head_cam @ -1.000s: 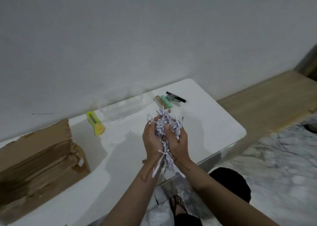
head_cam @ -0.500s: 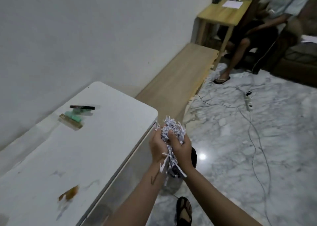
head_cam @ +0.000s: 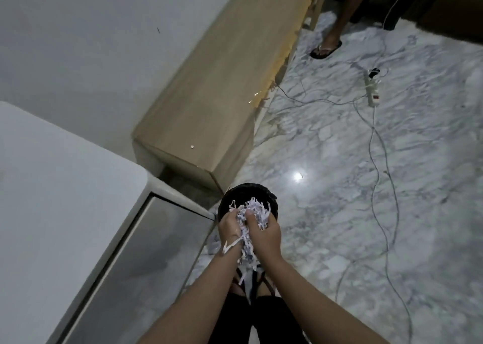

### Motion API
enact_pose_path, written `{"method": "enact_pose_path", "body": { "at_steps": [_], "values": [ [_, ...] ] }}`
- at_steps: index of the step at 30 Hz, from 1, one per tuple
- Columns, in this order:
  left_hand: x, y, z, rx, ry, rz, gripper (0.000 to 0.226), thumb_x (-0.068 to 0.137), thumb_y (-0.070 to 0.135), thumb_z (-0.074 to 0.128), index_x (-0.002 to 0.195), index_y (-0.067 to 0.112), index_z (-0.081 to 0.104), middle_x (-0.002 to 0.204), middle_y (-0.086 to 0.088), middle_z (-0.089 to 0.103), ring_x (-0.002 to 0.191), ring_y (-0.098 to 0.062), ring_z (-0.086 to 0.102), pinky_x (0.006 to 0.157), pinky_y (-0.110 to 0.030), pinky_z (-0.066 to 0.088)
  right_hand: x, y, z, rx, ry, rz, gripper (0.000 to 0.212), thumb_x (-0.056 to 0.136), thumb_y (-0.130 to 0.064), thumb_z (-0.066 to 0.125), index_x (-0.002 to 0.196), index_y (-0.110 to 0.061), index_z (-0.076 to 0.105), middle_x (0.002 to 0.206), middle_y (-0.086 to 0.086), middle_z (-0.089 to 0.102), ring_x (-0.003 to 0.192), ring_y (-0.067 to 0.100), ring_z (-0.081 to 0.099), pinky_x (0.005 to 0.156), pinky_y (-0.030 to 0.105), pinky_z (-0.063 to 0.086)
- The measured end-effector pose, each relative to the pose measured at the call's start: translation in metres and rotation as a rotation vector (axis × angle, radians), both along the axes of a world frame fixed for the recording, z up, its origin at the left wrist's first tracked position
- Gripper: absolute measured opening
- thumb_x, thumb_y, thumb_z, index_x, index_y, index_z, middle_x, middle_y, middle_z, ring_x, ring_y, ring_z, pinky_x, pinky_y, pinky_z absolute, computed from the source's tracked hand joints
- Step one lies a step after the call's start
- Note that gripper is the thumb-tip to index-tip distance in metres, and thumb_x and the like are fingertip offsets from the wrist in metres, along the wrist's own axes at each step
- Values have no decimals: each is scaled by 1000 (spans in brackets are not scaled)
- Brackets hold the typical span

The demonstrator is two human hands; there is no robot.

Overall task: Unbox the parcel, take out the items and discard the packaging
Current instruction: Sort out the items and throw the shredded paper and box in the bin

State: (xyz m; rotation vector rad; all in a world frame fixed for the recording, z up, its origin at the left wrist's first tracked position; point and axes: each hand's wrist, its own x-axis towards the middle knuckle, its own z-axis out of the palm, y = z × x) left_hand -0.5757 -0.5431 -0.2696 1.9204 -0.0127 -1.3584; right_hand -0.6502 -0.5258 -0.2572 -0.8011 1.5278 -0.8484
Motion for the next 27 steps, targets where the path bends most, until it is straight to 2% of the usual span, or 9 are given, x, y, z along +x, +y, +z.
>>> {"method": "enact_pose_path", "body": {
  "at_steps": [3,6,8,10,13,17,20,24,27],
  "values": [
    [-1,-18,-48,40,-40,-158,29,93,16,49,107,-5,63,106,-19,64,98,-31,60,77,-29,47,-9,-17,-55,72,59,7,16,85,-33,66,97,-24,61,90,-13,65,91,7,64,69,10,47],
    [2,-33,-105,70,-43,-246,38,97,25,42,119,-1,58,124,-22,59,117,-37,54,99,-42,45,-17,-36,-115,166,102,23,28,83,-36,68,103,-20,57,94,-8,63,98,16,63,74,19,46],
    [6,-39,-153,89,16,-282,50,96,40,39,125,3,55,128,-16,57,119,-35,53,103,-45,43,-22,-48,-154,235,98,49,50,80,-43,69,119,-17,53,112,-2,61,109,19,59,87,27,46],
    [10,-41,-201,107,146,-190,66,82,60,46,125,11,57,129,-11,59,113,-32,58,100,-48,46,-27,-58,-187,319,73,80,72,78,-53,66,136,-17,43,134,1,52,122,22,51,99,35,44],
    [21,-39,-261,125,248,-84,74,77,69,49,124,12,58,125,-12,61,110,-31,60,98,-49,47,-37,-68,-215,398,13,122,81,80,-61,58,145,-21,31,149,2,36,131,24,43,101,38,44],
    [5,-45,-187,120,193,-70,59,95,52,37,141,14,39,134,-4,45,130,-29,41,97,-34,36,-49,-67,-218,426,-50,99,74,86,-57,54,146,-23,29,153,5,32,137,25,36,105,39,36],
    [-1,-35,-154,140,157,-92,56,99,47,31,143,14,34,149,-10,34,137,-29,32,98,-36,32,-52,-58,-191,428,-56,94,65,88,-52,54,142,-19,38,149,4,38,134,23,39,105,35,34],
    [-5,-10,-93,134,91,-125,55,99,48,32,141,13,39,148,-10,37,134,-29,37,99,-37,33,-48,-42,-126,420,-60,43,51,91,-41,56,132,-12,50,134,7,54,119,20,52,100,31,41],
    [-9,11,-34,29,-26,-119,44,99,36,39,130,7,51,133,-13,51,115,-26,51,89,-31,38,-42,-27,-68,383,-31,34,40,92,-35,57,123,-9,57,125,8,60,110,19,56,97,33,45]
  ]
}}
